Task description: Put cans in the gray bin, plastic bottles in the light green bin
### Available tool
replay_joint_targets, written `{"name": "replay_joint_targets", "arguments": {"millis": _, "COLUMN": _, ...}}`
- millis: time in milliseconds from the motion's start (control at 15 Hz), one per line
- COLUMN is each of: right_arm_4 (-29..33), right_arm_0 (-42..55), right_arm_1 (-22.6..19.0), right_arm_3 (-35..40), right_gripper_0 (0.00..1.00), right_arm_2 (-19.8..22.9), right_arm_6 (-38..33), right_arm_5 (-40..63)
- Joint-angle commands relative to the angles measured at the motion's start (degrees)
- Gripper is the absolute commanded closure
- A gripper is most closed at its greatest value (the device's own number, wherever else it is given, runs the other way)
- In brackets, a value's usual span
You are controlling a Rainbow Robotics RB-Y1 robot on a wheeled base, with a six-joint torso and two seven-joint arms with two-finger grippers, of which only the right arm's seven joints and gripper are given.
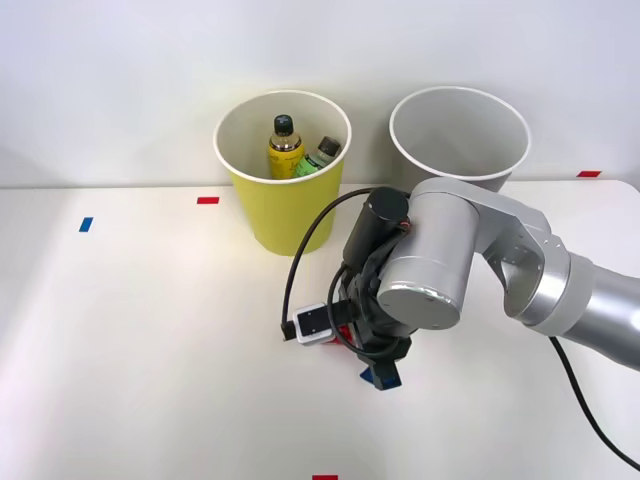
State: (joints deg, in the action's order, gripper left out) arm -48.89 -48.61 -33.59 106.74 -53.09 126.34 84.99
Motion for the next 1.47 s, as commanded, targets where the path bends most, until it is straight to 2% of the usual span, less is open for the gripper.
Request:
{"name": "replay_joint_targets", "arguments": {"millis": 67, "right_arm_4": 0.5, "right_arm_0": -0.1, "right_arm_1": 1.8, "right_arm_3": -2.2, "right_gripper_0": 0.01, "right_arm_2": 0.0, "right_arm_6": -0.2, "right_arm_5": 0.0}}
{"name": "replay_joint_targets", "arguments": {"millis": 533, "right_arm_4": 5.7, "right_arm_0": -0.1, "right_arm_1": 8.0, "right_arm_3": -8.7, "right_gripper_0": 0.01, "right_arm_2": 0.3, "right_arm_6": -0.3, "right_arm_5": 0.0}}
{"name": "replay_joint_targets", "arguments": {"millis": 1467, "right_arm_4": 10.0, "right_arm_0": 0.6, "right_arm_1": 9.2, "right_arm_3": -9.4, "right_gripper_0": 0.01, "right_arm_2": 0.3, "right_arm_6": -0.7, "right_arm_5": 1.1}}
